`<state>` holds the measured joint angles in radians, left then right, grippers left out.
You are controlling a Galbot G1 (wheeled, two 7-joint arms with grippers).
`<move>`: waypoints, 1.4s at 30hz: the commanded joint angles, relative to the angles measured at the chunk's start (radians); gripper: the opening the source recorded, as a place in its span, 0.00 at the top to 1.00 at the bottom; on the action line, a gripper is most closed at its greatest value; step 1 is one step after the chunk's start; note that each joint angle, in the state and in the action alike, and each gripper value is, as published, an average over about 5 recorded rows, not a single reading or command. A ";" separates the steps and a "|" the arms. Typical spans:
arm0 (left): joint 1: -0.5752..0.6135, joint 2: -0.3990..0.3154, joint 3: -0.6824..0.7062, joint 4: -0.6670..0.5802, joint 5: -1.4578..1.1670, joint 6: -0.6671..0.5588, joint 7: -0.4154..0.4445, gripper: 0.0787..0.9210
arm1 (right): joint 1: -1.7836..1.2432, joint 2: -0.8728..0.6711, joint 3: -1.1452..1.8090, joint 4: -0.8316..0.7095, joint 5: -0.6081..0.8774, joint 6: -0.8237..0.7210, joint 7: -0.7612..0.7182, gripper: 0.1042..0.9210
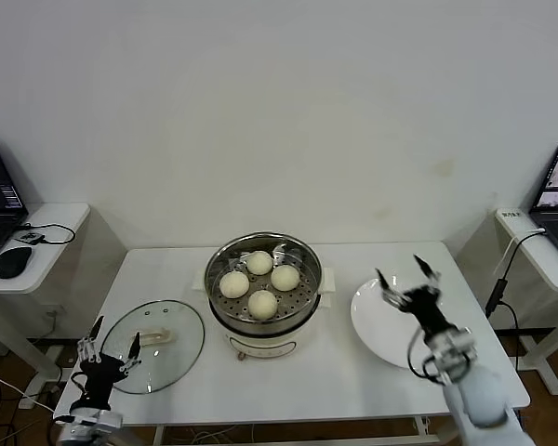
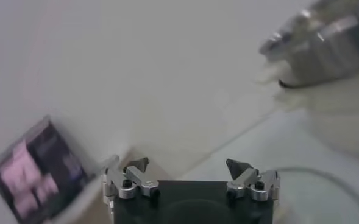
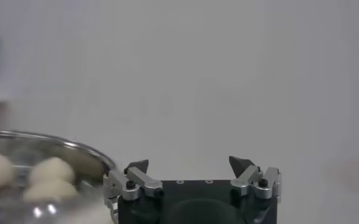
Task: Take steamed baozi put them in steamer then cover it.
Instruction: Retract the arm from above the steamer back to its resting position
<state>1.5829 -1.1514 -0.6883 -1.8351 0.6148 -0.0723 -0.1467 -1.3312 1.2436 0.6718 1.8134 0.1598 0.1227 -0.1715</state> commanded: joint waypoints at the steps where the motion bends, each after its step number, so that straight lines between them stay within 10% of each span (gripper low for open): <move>1: -0.021 0.069 -0.008 0.124 0.520 -0.086 0.044 0.12 | -0.277 0.207 0.251 0.040 -0.058 0.113 0.008 0.12; 42: -0.373 0.022 0.170 0.430 0.536 0.003 0.021 0.12 | -0.307 0.283 0.214 -0.011 -0.147 0.131 0.013 0.12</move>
<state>1.2714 -1.1285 -0.5398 -1.4755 1.1306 -0.0729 -0.1257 -1.6314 1.5195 0.8819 1.8083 0.0209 0.2503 -0.1574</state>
